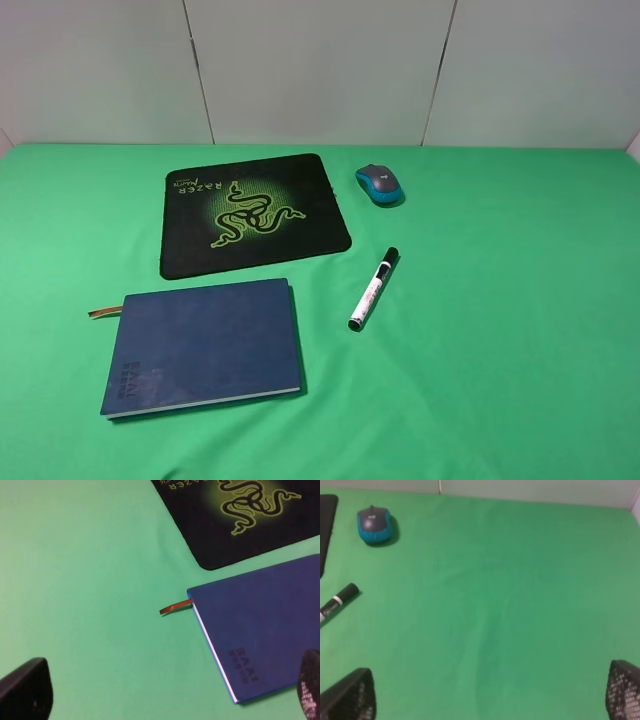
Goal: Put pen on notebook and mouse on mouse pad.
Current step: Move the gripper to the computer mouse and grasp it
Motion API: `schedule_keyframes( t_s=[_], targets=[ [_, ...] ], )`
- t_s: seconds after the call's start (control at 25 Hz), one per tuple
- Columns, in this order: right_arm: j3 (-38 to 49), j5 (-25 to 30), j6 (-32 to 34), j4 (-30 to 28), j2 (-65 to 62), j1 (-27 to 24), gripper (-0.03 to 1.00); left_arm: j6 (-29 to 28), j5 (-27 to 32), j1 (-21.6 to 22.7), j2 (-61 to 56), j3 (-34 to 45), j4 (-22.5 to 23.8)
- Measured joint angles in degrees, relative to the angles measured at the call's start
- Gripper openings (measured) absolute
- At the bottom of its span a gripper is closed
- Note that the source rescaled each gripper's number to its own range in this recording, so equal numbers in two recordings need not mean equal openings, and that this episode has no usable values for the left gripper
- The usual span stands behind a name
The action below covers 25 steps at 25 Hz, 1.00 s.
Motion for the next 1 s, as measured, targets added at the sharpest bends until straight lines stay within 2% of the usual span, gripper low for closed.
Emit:
schedule_keyframes(
  t_s=[0.28, 0.52, 1.0],
  targets=[
    [-9.76, 0.51, -0.1, 0.0, 19.06, 0.0, 1.0, 0.0, 0.0, 0.0, 0.0, 0.0, 0.0],
    [-16.5, -2.54, -2.97, 0.15, 37.01, 0.0, 1.0, 0.0, 0.0, 0.0, 0.0, 0.0, 0.0],
    [-38.68, -3.65, -7.14, 6.23, 68.58, 0.0, 1.0, 0.0, 0.0, 0.0, 0.0, 0.0, 0.0]
  ],
)
